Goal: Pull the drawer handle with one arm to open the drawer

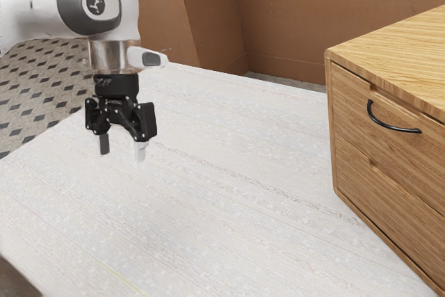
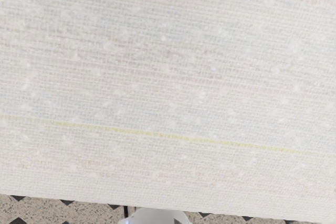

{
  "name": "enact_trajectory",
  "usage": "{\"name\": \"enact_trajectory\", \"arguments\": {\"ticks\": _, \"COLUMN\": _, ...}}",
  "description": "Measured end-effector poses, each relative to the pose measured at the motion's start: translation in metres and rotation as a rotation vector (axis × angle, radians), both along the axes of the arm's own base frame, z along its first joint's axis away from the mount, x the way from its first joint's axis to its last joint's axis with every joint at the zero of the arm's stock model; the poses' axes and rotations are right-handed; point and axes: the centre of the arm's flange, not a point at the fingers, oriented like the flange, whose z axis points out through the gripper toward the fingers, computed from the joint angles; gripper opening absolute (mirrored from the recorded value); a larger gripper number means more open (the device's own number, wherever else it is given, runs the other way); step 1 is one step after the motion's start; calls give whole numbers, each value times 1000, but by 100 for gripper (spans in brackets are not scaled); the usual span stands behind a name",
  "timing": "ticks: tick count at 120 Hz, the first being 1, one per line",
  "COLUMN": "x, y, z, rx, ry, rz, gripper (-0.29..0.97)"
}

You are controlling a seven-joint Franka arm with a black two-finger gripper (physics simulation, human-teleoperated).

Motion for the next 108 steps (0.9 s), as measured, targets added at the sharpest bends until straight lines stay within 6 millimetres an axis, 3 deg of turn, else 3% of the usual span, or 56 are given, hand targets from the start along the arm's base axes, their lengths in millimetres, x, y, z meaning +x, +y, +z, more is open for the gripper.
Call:
{"name": "enact_trajectory", "arguments": {"ticks": 15, "x": 21, "y": 4, "z": 4, "rx": 18, "ry": -151, "rz": -16, "gripper": 68}}
{"name": "enact_trajectory", "arguments": {"ticks": 32, "x": 31, "y": 6, "z": 14, "rx": 32, "ry": -253, "rz": -37, "gripper": 68}}
{"name": "enact_trajectory", "arguments": {"ticks": 34, "x": 29, "y": 5, "z": 24, "rx": 33, "ry": -280, "rz": -46, "gripper": 68}}
{"name": "enact_trajectory", "arguments": {"ticks": 40, "x": 6, "y": -10, "z": 95, "rx": 27, "ry": -460, "rz": -128, "gripper": 68}}
{"name": "enact_trajectory", "arguments": {"ticks": 45, "x": -8, "y": -39, "z": 136, "rx": -2, "ry": -590, "rz": -260, "gripper": 68}}
{"name": "enact_trajectory", "arguments": {"ticks": 52, "x": -13, "y": -89, "z": 161, "rx": -42, "ry": -690, "rz": -457, "gripper": 68}}
{"name": "enact_trajectory", "arguments": {"ticks": 65, "x": -14, "y": -182, "z": 169, "rx": -73, "ry": -771, "rz": -810, "gripper": 68}}
{"name": "enact_trajectory", "arguments": {"ticks": 79, "x": -32, "y": -280, "z": 171, "rx": -117, "ry": -827, "rz": -1213, "gripper": 68}}
{"name": "enact_trajectory", "arguments": {"ticks": 86, "x": -37, "y": -324, "z": 163, "rx": -152, "ry": -836, "rz": -1395, "gripper": 68}}
{"name": "enact_trajectory", "arguments": {"ticks": 91, "x": -37, "y": -345, "z": 156, "rx": -168, "ry": -838, "rz": -1497, "gripper": 68}}
{"name": "enact_trajectory", "arguments": {"ticks": 98, "x": -23, "y": -343, "z": 145, "rx": -167, "ry": -833, "rz": -1577, "gripper": 68}}
{"name": "enact_trajectory", "arguments": {"ticks": 108, "x": 13, "y": -289, "z": 130, "rx": -135, "ry": -822, "rz": -1587, "gripper": 68}}
